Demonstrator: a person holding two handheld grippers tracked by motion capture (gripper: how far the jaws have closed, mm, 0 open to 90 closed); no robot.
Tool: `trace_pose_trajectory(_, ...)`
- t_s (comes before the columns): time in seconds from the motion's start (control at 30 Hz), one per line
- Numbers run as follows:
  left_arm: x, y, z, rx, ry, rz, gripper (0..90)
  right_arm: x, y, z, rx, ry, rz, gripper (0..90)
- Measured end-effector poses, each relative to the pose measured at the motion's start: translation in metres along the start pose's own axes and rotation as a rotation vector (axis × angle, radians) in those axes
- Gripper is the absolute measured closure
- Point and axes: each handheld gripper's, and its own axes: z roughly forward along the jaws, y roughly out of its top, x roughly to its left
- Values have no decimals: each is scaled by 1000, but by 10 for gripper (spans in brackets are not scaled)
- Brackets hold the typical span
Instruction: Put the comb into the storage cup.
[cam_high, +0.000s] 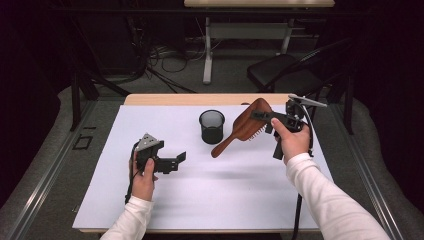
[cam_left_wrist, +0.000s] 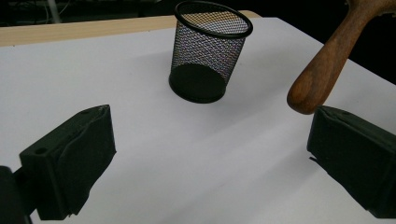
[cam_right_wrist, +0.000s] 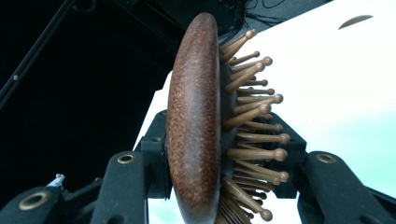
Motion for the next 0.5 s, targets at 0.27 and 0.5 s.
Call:
trace_pose_trajectory(0.27,0,0,0,-1,0,1,11,6,11,2,-15,-17,-12,515)
trace_pose_trajectory(0.5,0,0,0,-1,-1,1,11,12,19,4,-32,-23,-13,515)
